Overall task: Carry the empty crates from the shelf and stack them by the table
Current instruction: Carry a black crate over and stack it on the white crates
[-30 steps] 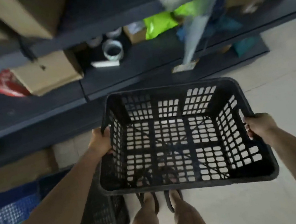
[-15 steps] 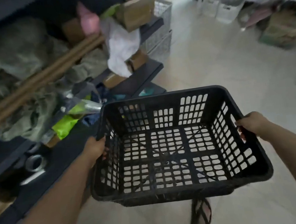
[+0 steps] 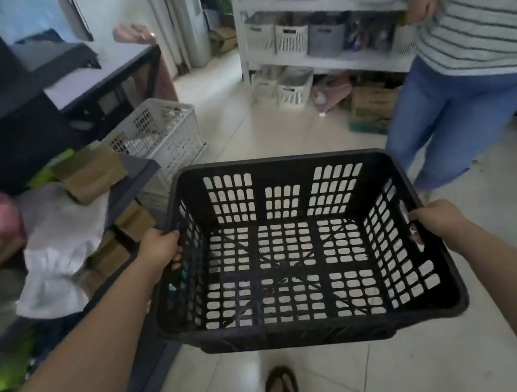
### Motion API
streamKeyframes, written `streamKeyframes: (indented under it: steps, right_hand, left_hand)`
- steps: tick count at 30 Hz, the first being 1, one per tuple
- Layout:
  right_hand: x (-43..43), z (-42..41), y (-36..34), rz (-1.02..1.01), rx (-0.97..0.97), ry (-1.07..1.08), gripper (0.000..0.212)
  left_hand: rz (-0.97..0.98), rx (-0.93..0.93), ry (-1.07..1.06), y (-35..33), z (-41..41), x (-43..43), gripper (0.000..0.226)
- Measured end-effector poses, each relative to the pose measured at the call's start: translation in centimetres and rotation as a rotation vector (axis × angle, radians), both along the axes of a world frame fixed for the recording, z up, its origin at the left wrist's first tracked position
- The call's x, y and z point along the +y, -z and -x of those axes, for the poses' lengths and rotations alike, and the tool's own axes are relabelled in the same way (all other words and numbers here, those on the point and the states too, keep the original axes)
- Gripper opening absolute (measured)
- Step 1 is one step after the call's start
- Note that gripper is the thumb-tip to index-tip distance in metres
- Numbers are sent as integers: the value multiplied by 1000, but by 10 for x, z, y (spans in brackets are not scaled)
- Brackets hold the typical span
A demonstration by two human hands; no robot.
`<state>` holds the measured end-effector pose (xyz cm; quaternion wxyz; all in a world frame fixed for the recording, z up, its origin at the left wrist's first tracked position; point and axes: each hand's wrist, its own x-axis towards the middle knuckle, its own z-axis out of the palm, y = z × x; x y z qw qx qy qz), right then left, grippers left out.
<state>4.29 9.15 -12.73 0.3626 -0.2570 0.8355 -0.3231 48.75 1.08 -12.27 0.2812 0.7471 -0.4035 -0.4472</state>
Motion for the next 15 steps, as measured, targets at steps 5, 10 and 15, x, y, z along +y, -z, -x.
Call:
streamKeyframes:
  steps: [5, 10, 15]
  right_hand:
    - [-91, 25, -19, 13, 31, -21, 24]
    - [-202, 44, -38, 11, 14, -66, 22]
    - [-311, 65, -36, -34, 3, -66, 23]
  left_hand:
    - [24, 2, 39, -8, 36, -105, 29]
    - [46, 2, 32, -9, 54, -216, 32]
    - [2, -18, 11, -8, 68, -310, 32]
